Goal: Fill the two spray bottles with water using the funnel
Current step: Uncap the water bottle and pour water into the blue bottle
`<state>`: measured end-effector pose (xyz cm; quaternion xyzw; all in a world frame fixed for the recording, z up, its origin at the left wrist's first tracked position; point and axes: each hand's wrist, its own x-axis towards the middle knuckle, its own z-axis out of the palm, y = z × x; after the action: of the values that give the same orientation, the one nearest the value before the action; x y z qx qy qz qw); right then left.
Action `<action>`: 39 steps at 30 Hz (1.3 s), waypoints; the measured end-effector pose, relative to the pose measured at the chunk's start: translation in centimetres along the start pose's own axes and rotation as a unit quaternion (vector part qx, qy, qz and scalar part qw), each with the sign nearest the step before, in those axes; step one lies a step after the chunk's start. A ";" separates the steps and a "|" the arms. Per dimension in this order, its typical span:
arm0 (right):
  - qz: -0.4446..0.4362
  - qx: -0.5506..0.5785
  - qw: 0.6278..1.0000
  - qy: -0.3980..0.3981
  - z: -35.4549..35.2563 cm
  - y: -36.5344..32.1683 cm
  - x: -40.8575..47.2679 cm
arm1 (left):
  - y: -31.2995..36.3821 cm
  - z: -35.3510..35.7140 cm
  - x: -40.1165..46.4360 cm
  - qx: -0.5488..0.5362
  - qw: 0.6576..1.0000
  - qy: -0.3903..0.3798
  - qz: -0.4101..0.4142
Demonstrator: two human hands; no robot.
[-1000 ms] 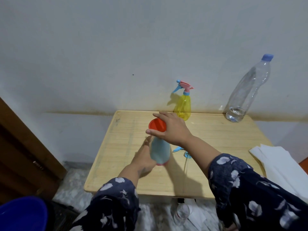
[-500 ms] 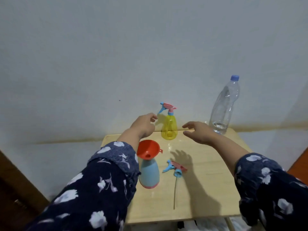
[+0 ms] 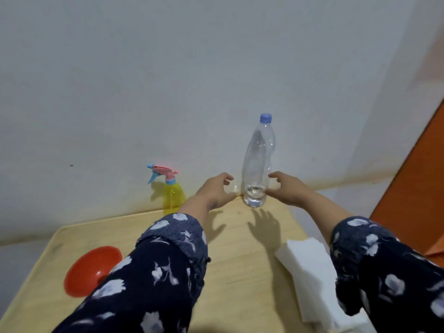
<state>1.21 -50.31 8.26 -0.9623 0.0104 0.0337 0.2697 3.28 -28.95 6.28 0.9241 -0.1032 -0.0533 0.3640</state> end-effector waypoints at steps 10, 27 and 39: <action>-0.047 0.194 0.980 0.009 0.4 3.9 9.4 | 1.6 8.7 8.5 -0.144 0.984 0.096 -0.043; -0.098 0.330 0.928 0.146 4.1 3.9 12.3 | 2.1 13.3 11.3 -0.228 0.946 0.229 0.003; -0.098 0.328 0.933 0.109 6.3 -0.4 0.1 | 1.1 11.0 -2.1 -0.227 0.950 0.213 -0.023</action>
<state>0.99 -46.73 3.12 -0.8144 -0.0440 -0.1034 0.5693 -0.87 -36.56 -0.96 0.8091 0.0132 0.1147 0.5763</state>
